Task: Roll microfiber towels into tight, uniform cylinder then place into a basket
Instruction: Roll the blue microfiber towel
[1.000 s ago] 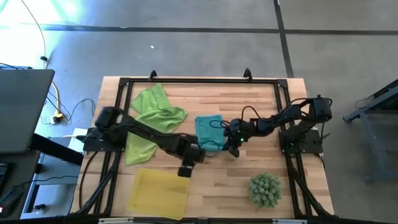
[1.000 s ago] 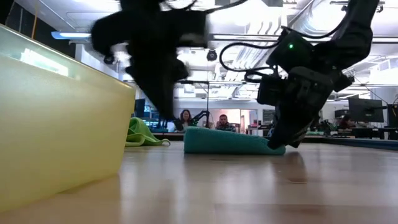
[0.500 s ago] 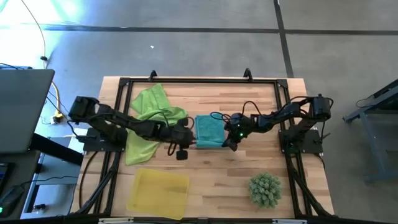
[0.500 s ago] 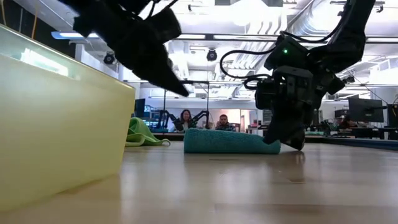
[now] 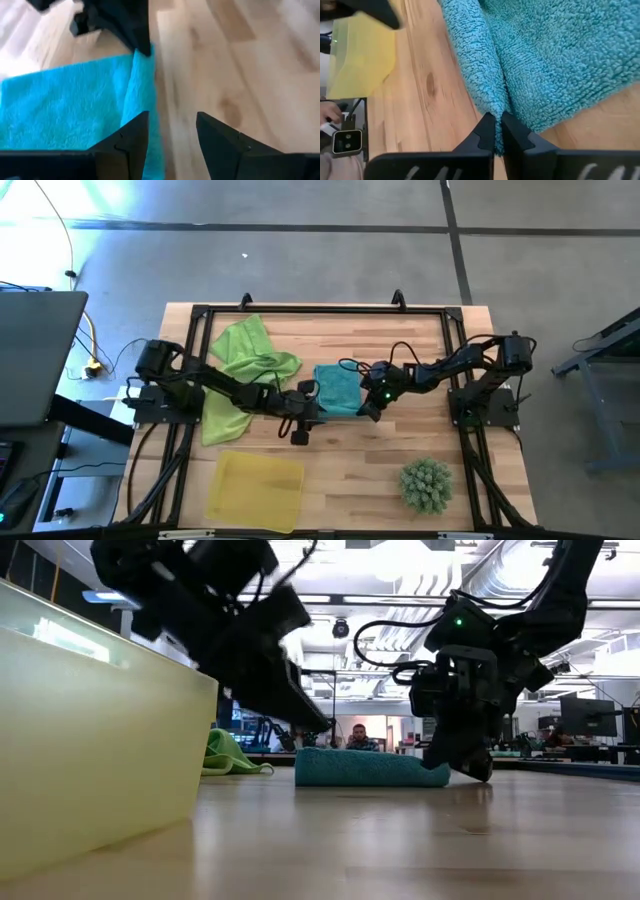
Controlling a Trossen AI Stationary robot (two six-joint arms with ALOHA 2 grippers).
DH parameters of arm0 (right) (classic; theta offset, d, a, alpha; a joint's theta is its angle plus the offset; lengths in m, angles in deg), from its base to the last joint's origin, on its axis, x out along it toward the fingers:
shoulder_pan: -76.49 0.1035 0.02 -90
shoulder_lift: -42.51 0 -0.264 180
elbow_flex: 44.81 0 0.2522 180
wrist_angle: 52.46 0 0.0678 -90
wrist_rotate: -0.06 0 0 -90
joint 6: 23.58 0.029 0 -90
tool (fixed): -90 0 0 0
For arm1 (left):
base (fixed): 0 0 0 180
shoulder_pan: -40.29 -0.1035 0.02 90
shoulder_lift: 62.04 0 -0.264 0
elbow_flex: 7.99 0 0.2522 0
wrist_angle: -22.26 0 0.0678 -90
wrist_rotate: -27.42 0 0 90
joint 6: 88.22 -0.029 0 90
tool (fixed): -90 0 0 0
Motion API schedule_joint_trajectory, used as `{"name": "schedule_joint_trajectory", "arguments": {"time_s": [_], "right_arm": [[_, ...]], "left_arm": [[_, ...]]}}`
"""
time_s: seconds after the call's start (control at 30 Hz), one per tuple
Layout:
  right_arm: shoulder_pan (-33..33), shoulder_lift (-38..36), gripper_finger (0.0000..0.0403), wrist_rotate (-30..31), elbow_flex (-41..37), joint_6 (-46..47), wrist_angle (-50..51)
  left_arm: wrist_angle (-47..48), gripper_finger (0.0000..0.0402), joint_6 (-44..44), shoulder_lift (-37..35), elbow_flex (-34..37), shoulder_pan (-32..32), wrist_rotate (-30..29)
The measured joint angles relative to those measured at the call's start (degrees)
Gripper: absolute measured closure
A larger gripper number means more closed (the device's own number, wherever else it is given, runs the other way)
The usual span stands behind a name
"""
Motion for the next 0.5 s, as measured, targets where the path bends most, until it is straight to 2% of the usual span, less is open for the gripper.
{"name": "schedule_joint_trajectory", "arguments": {"time_s": [0.13, 0.23, 0.5], "right_arm": [[-0.65, 0.02, 0.0402, -0.02, 0.00, 2.72, -0.02], [-0.82, 0.02, 0.0402, -0.06, 0.00, 2.84, -0.01], [-0.80, 0.01, 0.0401, -0.01, 0.00, 1.66, -0.60]], "left_arm": [[-2.17, 0.0255, -1.71, 2.54, 0.01, -0.76, -0.63], [-2.70, 0.0262, -1.71, 4.59, 0.00, -1.15, -3.48], [-2.62, 0.0281, 0.17, 6.07, 0.02, -1.07, -3.16]]}}
